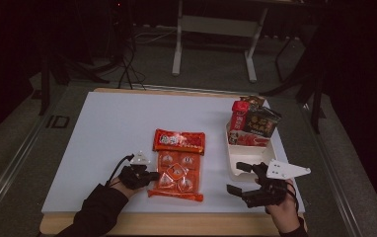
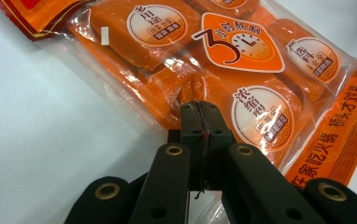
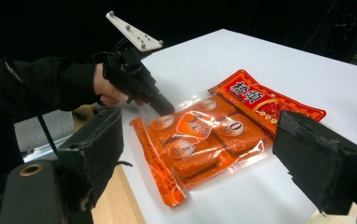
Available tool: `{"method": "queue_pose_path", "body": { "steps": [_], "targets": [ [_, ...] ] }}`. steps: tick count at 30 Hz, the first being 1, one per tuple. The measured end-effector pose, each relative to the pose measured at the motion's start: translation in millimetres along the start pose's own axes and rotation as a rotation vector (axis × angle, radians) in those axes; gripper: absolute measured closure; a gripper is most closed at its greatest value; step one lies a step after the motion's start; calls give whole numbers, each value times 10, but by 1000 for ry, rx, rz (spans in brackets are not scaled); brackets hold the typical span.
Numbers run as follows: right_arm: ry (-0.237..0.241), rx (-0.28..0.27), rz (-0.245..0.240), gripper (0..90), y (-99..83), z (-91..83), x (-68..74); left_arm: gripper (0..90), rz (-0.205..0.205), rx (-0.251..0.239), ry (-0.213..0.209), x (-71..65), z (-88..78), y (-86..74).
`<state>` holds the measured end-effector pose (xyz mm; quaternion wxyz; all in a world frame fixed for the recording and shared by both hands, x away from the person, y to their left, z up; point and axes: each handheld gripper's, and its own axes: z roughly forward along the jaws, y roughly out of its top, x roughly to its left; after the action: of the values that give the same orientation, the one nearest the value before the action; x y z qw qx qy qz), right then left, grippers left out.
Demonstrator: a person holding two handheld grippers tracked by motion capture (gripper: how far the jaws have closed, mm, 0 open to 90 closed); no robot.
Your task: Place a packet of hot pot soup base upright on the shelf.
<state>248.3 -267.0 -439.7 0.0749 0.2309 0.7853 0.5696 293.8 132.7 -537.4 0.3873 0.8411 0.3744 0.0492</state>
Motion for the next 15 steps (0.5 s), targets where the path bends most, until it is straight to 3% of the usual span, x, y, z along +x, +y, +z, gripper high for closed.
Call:
{"method": "queue_pose_path", "body": {
  "steps": [4,6,9,15],
  "targets": [
    [0,-6,-1,163,12,3,-14,795,-34,-37,9,78,-60,51],
    [3,-6,-6,163,16,9,-13,677,-52,-48,13,111,-99,92],
    [8,-3,-12,163,4,25,-15,540,-39,-76,18,142,-151,157],
    [-16,-7,-32,151,6,11,10,398,-52,-111,45,272,-157,304]
  ]
}}
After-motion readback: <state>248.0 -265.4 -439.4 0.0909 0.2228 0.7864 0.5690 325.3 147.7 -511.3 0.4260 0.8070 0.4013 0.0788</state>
